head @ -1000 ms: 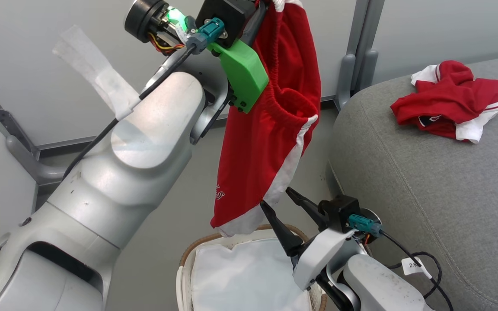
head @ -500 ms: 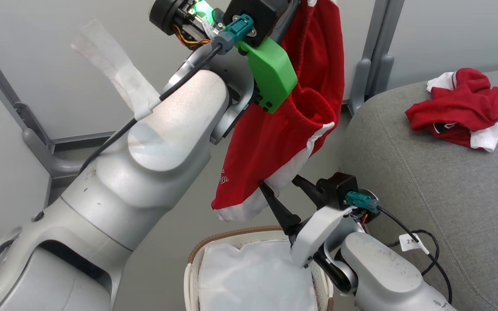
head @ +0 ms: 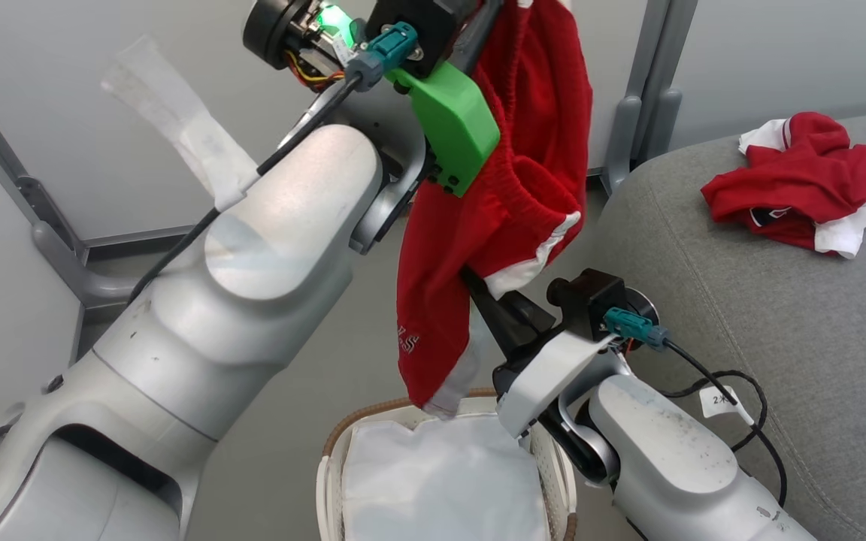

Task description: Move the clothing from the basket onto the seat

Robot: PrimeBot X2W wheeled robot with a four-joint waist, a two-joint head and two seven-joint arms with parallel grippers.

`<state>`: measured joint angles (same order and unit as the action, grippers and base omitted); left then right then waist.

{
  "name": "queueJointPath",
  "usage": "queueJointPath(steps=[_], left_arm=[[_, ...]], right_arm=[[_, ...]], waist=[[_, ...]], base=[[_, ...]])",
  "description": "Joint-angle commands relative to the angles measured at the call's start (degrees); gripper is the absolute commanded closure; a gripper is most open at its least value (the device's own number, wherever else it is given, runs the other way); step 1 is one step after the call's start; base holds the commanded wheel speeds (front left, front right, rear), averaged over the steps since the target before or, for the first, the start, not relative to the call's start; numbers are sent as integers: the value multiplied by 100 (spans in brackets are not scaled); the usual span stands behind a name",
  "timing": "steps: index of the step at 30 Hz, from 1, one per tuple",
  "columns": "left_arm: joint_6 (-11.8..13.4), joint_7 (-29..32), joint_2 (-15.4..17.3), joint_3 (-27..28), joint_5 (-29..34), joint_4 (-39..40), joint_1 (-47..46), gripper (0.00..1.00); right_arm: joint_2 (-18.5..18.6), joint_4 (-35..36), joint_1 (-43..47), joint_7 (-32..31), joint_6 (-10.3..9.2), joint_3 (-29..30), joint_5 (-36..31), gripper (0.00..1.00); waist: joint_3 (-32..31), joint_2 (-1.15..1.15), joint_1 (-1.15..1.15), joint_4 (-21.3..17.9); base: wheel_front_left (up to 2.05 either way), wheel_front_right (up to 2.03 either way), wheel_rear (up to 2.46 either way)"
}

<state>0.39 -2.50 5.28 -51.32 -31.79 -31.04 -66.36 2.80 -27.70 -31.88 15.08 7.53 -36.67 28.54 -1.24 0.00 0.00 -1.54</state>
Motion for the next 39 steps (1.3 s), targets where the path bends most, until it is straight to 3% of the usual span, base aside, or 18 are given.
queueJointPath(steps=[1, 12, 14, 23, 39], left_arm=[[42, 10, 96, 48, -61, -45, 141, 100], [-7, -147, 464, 314, -568, -230, 838, 100], [-53, -192, 538, 351, -647, -229, 1024, 0], [-288, -487, 801, 373, -1004, -68, 1945, 0], [-136, -1022, 925, 295, -1180, 428, 3191, 0]], right_arm=[[19, 67, 23, 14, -8, 44, -68, 100], [18, 657, 193, 14, -8, 815, -444, 100], [18, 735, 203, 14, -8, 965, -543, 100], [18, 832, 264, 14, -8, 1634, -1116, 100], [18, 836, 560, 14, -8, 2443, -1802, 100]], waist=[[18, 0, 0, -25], [128, 0, 0, -111], [138, 0, 0, -117], [163, 0, 0, -109], [201, 0, 0, -184]], base=[[0, 0, 0], [0, 0, 0], [0, 0, 0], [0, 0, 0], [0, 0, 0]])
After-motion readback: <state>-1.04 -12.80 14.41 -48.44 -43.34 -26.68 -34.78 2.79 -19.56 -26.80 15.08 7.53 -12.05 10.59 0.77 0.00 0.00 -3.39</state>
